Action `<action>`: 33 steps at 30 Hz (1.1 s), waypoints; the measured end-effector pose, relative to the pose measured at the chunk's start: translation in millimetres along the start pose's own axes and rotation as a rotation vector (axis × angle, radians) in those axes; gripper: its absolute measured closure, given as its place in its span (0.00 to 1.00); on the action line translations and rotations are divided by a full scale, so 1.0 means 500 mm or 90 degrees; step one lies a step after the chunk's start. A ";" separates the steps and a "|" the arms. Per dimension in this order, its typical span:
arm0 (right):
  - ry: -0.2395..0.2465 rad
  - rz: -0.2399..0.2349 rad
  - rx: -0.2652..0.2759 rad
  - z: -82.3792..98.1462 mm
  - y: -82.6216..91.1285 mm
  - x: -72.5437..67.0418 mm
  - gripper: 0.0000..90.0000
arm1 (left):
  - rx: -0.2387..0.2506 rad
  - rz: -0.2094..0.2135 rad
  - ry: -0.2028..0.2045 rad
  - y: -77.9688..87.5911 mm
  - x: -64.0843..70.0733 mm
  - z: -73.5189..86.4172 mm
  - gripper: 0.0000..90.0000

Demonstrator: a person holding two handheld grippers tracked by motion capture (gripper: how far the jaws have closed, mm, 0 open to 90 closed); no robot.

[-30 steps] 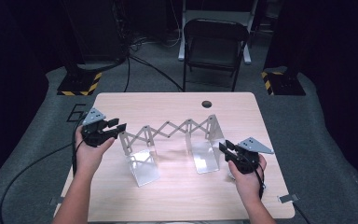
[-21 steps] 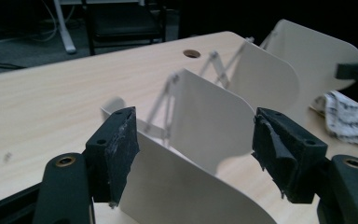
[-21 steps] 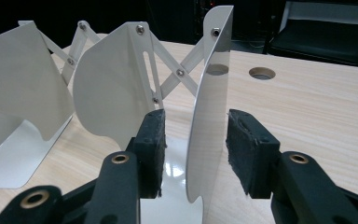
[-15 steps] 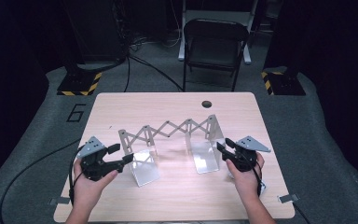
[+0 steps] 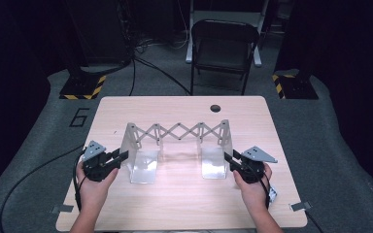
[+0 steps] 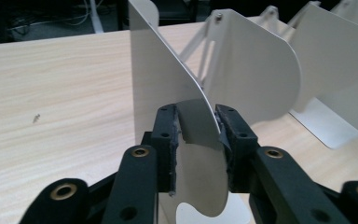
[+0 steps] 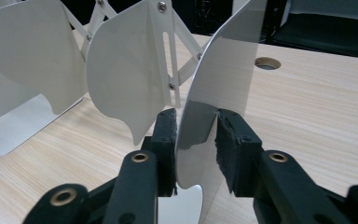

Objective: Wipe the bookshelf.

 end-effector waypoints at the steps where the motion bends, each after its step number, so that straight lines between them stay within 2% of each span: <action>1: 0.000 0.000 0.001 0.000 -0.001 -0.001 0.74 | 0.007 -0.008 0.003 -0.007 -0.008 -0.005 0.81; 5: -0.002 0.002 0.001 -0.002 -0.007 0.004 0.74 | 0.013 -0.009 0.016 -0.026 -0.020 -0.015 0.83; 8: -0.015 0.008 0.003 -0.004 -0.017 0.015 0.77 | 0.019 -0.004 0.023 -0.039 -0.016 -0.017 0.80; 12: -0.022 0.004 0.002 -0.009 -0.026 0.024 0.78 | 0.021 -0.001 0.013 -0.052 -0.009 -0.019 0.75; 16: -0.019 -0.006 0.006 -0.009 -0.023 0.020 0.70 | 0.020 -0.002 0.014 -0.050 -0.016 -0.020 0.76; 18: -0.023 -0.017 0.012 -0.011 -0.015 0.017 0.62 | 0.012 -0.016 -0.002 -0.044 -0.019 -0.018 0.67; 21: -0.023 -0.023 0.011 -0.012 -0.006 0.017 0.54 | 0.015 -0.020 -0.009 -0.039 -0.019 -0.016 0.58; 23: -0.027 -0.028 0.008 -0.011 -0.001 0.016 0.51 | 0.019 -0.017 -0.016 -0.027 -0.017 -0.015 0.51; 24: -0.024 -0.030 0.005 -0.009 0.004 0.013 0.49 | 0.024 -0.013 -0.021 -0.019 -0.014 -0.014 0.51; 25: -0.012 -0.029 0.000 -0.003 0.017 0.009 0.44 | 0.019 -0.002 -0.027 -0.006 -0.007 -0.009 0.46; 26: -0.006 -0.029 0.001 0.001 0.023 0.009 0.42 | 0.016 0.003 -0.032 0.000 -0.003 -0.005 0.44; 27: -0.008 -0.033 -0.004 0.006 0.030 0.007 0.40 | 0.016 0.004 -0.038 0.005 0.002 0.001 0.43; 29: 0.001 -0.051 -0.017 0.020 0.037 0.002 0.35 | 0.007 0.014 -0.049 0.015 0.013 0.017 0.42; 31: 0.008 -0.070 -0.040 0.040 0.042 -0.010 0.34 | 0.003 0.020 -0.048 0.020 0.022 0.030 0.41; 32: 0.008 -0.070 -0.040 0.040 0.042 -0.010 0.34 | 0.003 0.020 -0.048 0.020 0.022 0.030 0.40; 33: 0.014 -0.083 -0.051 0.052 0.044 -0.019 0.33 | -0.002 0.030 -0.046 0.023 0.032 0.045 0.40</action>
Point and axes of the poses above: each handheld gripper's, and its own axes: y roughly backward along the jaws, z roughly out of its underside, x roughly to its right, the point moved 5 cm from there along -y, roughly forward along the jaws, and after that the axes turned 13 degrees about z, right-handed, at the moved point
